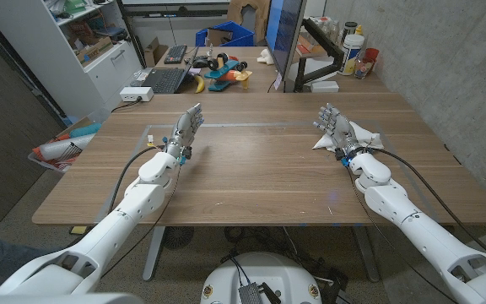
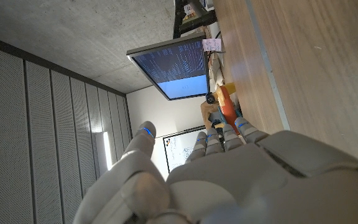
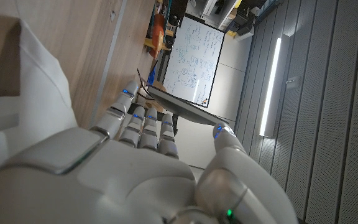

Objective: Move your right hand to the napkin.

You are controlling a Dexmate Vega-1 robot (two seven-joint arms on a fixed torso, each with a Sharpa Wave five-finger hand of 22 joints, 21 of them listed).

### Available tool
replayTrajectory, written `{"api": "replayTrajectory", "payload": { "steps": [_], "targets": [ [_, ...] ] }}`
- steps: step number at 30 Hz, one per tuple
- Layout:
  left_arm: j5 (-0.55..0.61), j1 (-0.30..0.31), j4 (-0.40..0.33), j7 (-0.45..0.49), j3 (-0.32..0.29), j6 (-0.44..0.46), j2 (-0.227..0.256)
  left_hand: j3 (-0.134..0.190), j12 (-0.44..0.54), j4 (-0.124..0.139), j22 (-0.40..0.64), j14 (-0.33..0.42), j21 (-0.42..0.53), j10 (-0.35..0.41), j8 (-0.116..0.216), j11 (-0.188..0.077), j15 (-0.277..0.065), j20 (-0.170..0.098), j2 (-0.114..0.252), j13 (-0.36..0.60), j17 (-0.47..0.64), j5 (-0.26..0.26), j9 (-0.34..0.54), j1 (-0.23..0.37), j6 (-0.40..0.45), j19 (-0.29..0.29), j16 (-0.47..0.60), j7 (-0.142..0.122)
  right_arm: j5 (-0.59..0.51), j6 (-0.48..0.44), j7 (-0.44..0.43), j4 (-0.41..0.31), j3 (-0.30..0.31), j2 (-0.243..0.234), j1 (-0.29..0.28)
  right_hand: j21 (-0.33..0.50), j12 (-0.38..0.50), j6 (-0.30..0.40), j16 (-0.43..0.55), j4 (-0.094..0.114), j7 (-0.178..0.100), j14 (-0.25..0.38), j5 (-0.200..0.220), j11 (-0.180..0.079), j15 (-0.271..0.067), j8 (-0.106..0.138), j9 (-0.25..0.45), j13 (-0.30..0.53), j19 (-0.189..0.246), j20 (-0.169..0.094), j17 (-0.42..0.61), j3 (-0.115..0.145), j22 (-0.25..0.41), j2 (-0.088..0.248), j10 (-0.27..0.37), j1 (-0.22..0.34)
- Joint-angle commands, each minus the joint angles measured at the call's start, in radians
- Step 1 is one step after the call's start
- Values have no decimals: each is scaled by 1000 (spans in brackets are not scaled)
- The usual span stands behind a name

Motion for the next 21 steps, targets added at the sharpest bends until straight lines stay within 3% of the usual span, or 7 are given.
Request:
{"api": "replayTrajectory", "payload": {
  "steps": [1, 8, 21],
  "targets": [
    [143, 10, 17, -83, -141, 50, -140, 8, 5, 0, 4, 0, 2, 1, 6, 11, 12, 3, 5, 3, 3, 7, 3, 12, 0, -13, 5, 17, 12, 19, 8, 0, 8, 4, -19, 2, 3, 9, 6, 1, 3, 6, 5, 4, 0, 7, 2, 3, 8, 0, 0, 5, 4, 1, 7, 6],
    [209, 10, 4, -112, -192, 80, -188, 10, 5, 0, 4, -1, -5, 1, 7, 14, 15, 8, 8, 3, 3, 8, 3, 15, 2, -12, 5, 19, 17, 28, 25, 20, 11, 5, -12, -1, 1, 12, 6, 1, 3, 6, 5, 5, 2, 9, 2, 3, 8, 0, -1, 3, 4, 3, 8, 6],
    [271, -1, 14, -143, -232, 108, -239, 13, 6, 0, 5, 1, -12, 5, 9, 14, 14, 10, 12, 3, 3, 9, 3, 18, 7, -11, 5, 17, 4, 47, 45, 30, 9, -1, 0, -6, 0, 16, 6, 0, 0, 9, 5, 5, 1, 10, 1, 3, 12, -1, -3, 0, 4, 6, 13, 4]
  ]
}}
